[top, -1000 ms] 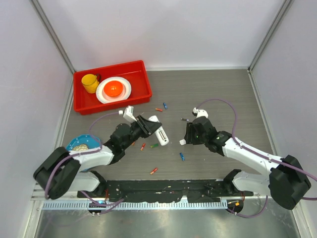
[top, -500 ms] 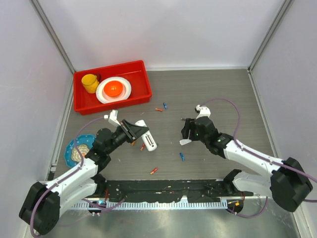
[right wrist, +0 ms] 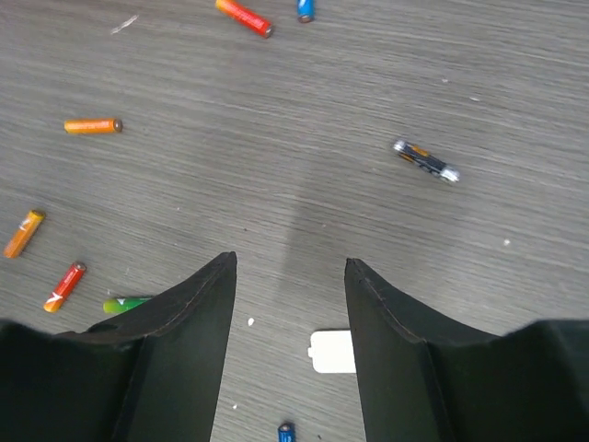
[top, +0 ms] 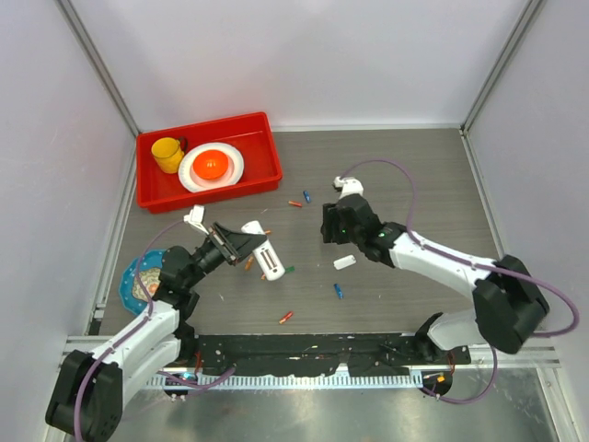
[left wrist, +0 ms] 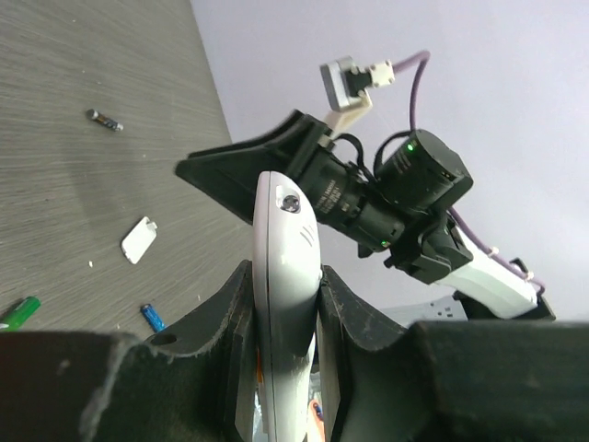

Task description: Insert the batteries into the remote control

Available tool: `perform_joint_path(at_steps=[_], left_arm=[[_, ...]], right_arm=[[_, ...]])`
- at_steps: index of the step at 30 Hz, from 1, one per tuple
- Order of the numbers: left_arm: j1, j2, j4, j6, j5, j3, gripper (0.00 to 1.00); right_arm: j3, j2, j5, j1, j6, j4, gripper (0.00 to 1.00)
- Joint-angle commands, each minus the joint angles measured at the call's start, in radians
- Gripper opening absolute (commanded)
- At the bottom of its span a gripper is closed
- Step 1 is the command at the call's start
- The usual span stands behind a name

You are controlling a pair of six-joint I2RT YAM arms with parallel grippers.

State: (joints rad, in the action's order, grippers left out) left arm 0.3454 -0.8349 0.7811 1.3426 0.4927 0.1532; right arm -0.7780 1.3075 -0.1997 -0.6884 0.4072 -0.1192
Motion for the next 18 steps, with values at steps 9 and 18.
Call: perform_joint_path(at_steps=[9, 18], left_arm=[[-0.019, 0.065, -0.046, -0.046, 0.063, 0.042, 0.0], [-0.017, 0.053, 0.004, -0.042, 0.125, 0.046, 0.0]], right_arm=[[-0.363, 0.438, -0.11, -0.017, -0.085, 0.113, 0.48], [-0.547, 0.627, -0.1, 0.056, -0.099, 0.145, 0.44]])
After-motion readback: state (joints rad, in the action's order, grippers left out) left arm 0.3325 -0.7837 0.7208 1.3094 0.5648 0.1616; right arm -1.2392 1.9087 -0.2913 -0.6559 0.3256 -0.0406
